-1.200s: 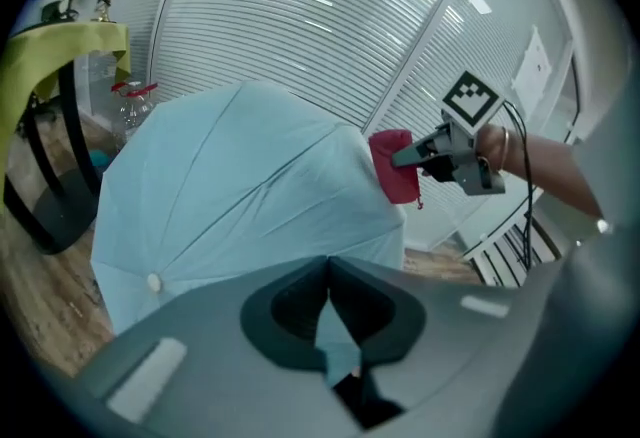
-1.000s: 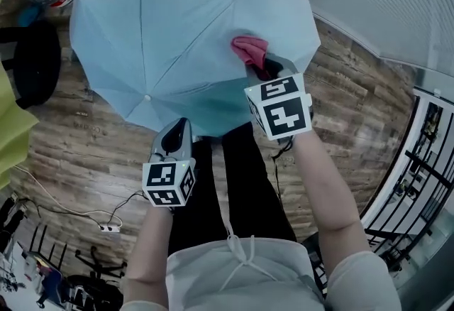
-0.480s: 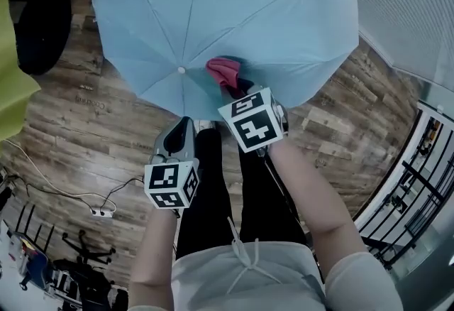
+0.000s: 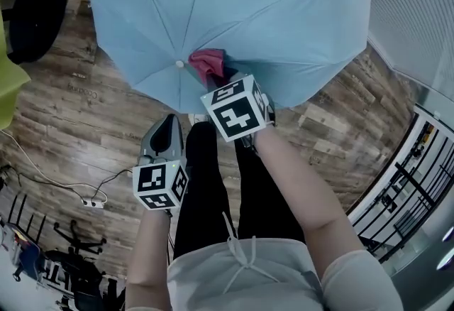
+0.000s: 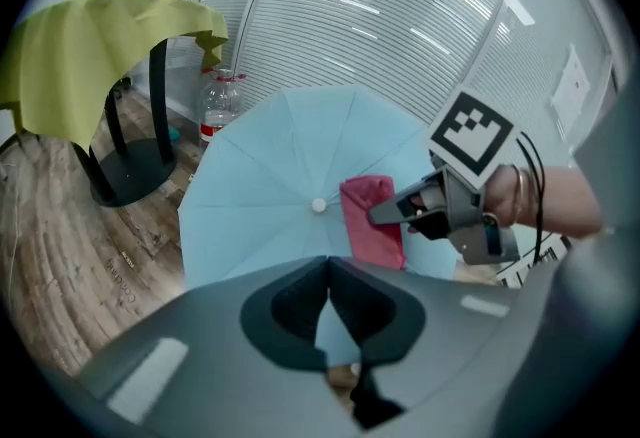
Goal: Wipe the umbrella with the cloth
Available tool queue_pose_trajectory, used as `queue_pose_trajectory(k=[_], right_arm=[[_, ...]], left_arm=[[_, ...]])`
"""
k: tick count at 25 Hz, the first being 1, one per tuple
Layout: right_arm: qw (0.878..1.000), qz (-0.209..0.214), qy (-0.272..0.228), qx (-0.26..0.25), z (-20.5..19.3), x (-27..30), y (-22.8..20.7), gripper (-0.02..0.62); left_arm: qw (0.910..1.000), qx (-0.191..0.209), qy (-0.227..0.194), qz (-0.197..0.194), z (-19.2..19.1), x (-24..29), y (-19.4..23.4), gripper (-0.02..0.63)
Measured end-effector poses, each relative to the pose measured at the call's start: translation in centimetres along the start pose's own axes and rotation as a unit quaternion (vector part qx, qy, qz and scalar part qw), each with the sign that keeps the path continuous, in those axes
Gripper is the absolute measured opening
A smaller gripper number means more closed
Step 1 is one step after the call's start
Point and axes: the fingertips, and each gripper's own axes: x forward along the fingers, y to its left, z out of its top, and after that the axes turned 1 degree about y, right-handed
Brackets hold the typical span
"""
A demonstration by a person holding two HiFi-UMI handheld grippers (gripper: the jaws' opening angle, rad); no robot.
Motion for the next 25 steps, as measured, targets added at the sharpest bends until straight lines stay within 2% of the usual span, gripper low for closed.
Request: queue_pose_trajectory(k=[7, 13, 20, 25], right_arm=[[1.0, -0.006, 0.006, 0.004, -1.3, -1.3, -3.1, 0.058], [1.0, -0.008, -0.008, 0.013, -1.9, -4.0, -6.9, 0.058], [1.0, -0.003, -0.008, -0.004, -2.9, -6.4, -10.8, 0.06], [1.0, -0.011, -0.012, 0.01, -3.2, -8.6, -13.8, 0.058]], left_arm=[[0.9999, 0.01, -0.012, -0.001, 2.5, 0.9, -1.7, 0.006], [0.9995, 0.031, 0.005, -0.002, 2.0, 1.6, -5.2, 0.006], [1.0, 0.006, 0.003, 0.003, 2.1, 2.8, -9.4, 0.006], [0.9994, 0.029, 0.011, -0.012, 2.7, 4.0, -12.4, 0.006]])
